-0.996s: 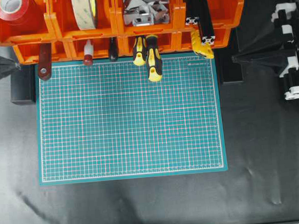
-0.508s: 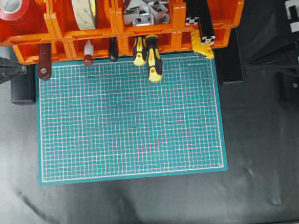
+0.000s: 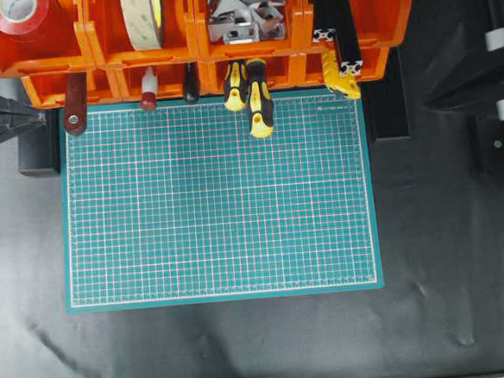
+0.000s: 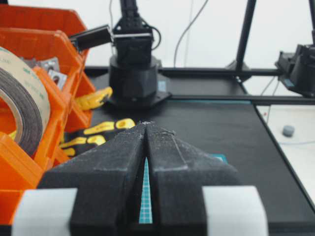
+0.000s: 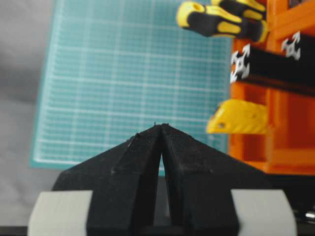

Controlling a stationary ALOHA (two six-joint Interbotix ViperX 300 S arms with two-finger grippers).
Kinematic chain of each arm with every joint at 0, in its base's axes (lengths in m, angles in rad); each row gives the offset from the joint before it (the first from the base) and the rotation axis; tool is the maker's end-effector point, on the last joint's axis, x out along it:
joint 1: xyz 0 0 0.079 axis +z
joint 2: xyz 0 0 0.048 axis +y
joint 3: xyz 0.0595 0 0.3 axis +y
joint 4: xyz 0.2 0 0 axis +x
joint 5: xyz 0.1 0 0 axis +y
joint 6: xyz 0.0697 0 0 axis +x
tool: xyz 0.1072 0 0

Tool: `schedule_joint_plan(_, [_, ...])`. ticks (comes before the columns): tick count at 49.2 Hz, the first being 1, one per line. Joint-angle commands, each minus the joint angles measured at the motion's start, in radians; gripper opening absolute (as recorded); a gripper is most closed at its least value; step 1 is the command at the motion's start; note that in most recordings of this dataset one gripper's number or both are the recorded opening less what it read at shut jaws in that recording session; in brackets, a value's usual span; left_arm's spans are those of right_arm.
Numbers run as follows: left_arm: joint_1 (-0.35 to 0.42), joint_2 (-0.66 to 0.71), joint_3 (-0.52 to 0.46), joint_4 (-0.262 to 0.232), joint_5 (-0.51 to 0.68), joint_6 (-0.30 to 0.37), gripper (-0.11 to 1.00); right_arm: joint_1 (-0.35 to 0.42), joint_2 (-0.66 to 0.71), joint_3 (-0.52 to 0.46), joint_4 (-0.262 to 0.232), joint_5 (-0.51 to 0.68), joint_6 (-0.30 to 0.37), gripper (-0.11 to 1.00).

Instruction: Pick frame from container rack with right arm.

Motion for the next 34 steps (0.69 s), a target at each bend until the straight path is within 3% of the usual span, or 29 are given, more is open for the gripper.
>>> schedule_joint_plan(1, [-0.002, 0.008, -0.031, 0.003, -0.006, -0.003, 0.01, 0.044, 0.081, -0.120, -0.078, 0.061, 0.018, -0.01])
schedule_joint_plan(10, [0.002, 0.008, -0.031, 0.002, -0.003, -0.025, 0.01, 0.127, 0.215, -0.212, -0.262, 0.256, 0.106, -0.01])
schedule_joint_plan(17, [0.003, 0.009, -0.029, 0.003, -0.003, -0.031, 0.01, 0.210, 0.290, -0.207, -0.434, 0.430, 0.150, -0.01])
schedule_joint_plan(25, [0.012, 0.009, -0.031, 0.003, -0.003, -0.031, 0.01, 0.319, 0.350, -0.163, -0.650, 0.517, 0.178, -0.01])
schedule_joint_plan(29, [0.015, 0.009, -0.031, 0.003, -0.003, -0.031, 0.01, 0.360, 0.370, -0.143, -0.726, 0.540, 0.184, -0.01])
schedule_joint_plan(34, [0.015, 0.009, -0.031, 0.003, -0.003, -0.031, 0.01, 0.388, 0.376, -0.138, -0.778, 0.571, 0.209, -0.01])
